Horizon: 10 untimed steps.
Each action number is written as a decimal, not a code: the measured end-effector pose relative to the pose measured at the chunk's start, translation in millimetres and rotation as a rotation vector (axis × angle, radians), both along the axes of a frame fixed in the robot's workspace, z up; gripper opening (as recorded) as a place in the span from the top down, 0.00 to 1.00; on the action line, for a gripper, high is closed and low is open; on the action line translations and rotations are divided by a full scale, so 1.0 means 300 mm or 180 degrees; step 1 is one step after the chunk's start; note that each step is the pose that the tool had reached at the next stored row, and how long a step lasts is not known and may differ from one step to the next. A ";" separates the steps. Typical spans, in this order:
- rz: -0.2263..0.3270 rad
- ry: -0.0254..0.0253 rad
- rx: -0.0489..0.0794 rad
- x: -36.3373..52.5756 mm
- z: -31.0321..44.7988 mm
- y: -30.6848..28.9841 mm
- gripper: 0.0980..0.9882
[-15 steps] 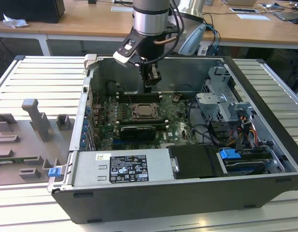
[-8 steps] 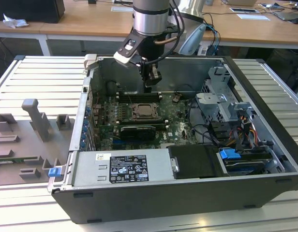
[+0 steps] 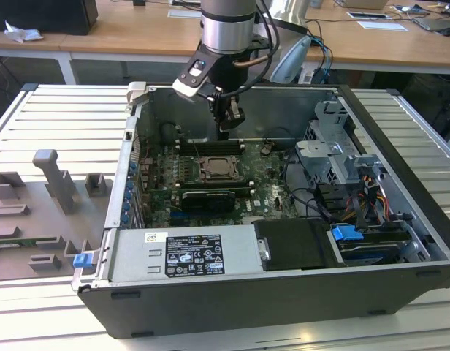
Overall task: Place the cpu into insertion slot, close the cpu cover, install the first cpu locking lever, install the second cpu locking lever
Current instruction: 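Install the first cpu locking lever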
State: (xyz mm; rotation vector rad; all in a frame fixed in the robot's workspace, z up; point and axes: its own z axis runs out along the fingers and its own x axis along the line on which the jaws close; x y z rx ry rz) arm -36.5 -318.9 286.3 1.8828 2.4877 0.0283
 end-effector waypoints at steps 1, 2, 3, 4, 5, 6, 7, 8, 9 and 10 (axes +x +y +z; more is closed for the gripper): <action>0.0007 0.0000 0.0000 0.000 0.000 0.000 0.99; 0.0014 0.0000 0.0000 0.000 0.000 0.000 0.99; 0.0021 0.0000 0.0000 0.000 0.000 0.000 0.99; 0.0028 0.0000 0.0000 0.000 0.000 0.000 0.99; 0.0037 0.0000 0.0000 0.000 0.000 0.000 0.99; 0.0045 0.0000 0.0000 0.000 0.000 0.000 0.99; 0.0051 0.0000 0.0000 0.000 0.000 0.000 0.99; 0.0057 0.0000 0.0000 0.000 0.000 0.000 0.99; 0.0063 0.0000 0.0000 0.000 0.000 0.000 0.99; 0.0077 0.0000 0.0000 0.000 0.000 0.000 0.99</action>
